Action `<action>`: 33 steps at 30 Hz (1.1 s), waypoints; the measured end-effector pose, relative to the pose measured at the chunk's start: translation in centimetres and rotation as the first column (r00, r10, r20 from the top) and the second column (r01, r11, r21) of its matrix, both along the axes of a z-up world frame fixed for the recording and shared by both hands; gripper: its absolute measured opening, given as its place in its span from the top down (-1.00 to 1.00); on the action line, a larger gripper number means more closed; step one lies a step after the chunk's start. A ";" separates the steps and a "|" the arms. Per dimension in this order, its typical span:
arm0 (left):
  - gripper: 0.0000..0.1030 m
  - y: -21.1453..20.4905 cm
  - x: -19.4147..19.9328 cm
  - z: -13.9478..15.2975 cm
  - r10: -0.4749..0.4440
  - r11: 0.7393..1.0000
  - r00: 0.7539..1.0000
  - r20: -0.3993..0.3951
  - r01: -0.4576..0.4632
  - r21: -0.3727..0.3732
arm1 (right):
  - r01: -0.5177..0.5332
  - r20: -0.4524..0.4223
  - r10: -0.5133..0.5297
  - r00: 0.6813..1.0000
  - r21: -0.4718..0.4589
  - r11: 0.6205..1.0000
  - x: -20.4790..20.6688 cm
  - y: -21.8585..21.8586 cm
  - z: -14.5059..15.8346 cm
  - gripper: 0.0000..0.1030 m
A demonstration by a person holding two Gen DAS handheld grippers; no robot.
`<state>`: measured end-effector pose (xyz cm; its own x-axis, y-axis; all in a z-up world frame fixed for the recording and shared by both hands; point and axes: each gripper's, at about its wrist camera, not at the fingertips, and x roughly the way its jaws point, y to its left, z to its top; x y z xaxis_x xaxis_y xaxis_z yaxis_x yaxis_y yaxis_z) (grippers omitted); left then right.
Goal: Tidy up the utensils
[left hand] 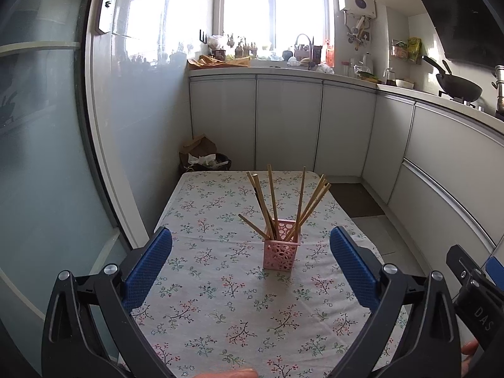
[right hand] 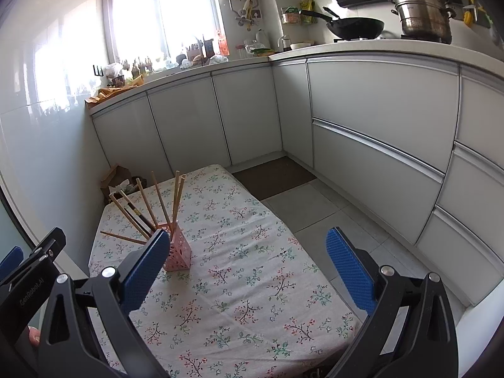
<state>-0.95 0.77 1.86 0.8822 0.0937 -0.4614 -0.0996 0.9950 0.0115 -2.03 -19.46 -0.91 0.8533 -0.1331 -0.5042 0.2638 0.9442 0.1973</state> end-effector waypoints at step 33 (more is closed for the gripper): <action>-0.86 1.1 -0.7 0.4 0.031 0.999 0.999 0.037 -0.030 -0.042 | -0.009 0.010 0.009 1.000 -0.009 1.000 -0.4 0.3 0.2 -0.88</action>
